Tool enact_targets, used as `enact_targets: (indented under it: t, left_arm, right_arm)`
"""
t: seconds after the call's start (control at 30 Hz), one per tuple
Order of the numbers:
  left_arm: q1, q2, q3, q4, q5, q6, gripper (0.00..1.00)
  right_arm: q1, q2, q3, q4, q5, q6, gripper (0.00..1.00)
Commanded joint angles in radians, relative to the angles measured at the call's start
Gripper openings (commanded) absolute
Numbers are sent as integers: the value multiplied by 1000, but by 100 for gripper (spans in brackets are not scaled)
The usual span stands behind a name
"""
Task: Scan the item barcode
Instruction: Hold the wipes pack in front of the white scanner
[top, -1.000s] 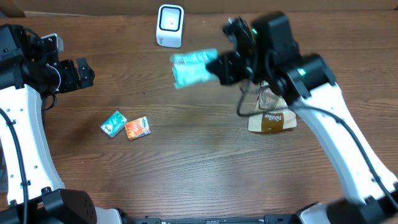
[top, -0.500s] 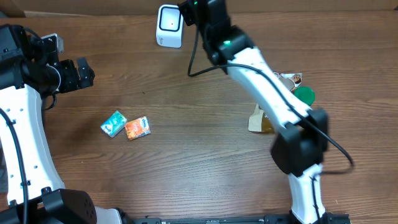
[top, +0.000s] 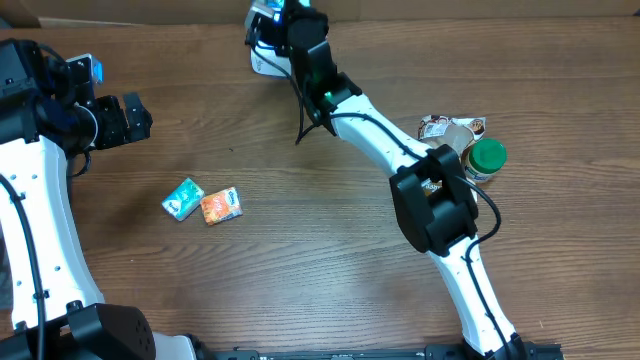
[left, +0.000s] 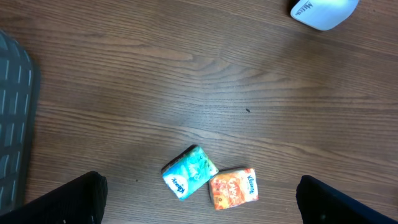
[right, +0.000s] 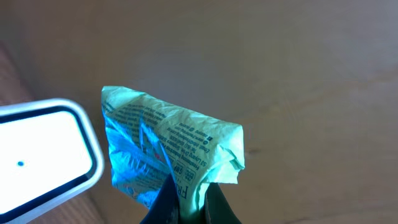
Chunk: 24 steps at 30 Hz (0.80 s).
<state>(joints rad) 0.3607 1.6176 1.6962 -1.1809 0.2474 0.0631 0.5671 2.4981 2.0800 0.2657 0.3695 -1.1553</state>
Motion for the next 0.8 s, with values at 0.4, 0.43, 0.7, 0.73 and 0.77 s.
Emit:
enact_targets:
  t: [0.4,0.43,0.7,0.73,0.77]
  left_arm:
    - [-2,-8,-1,4,5,27,100]
    - [-2,-8,-1,3,5,27,100]
    - [-2,-8,-1,4,5,27,100]
    - [-2,-8,-1,4,5,27,100]
    - [-2,-8,-1,3,5,27,100]
  right_arm:
    - [12,22,16,49,-2,-58,4]
    - [14,18,16,51,0,-56,4]
    - [37,-95,16,-14,56,107,4]
    - [40,-121,16,-45,57,142,4]
    - [43,-154,16,-91,57,185,4]
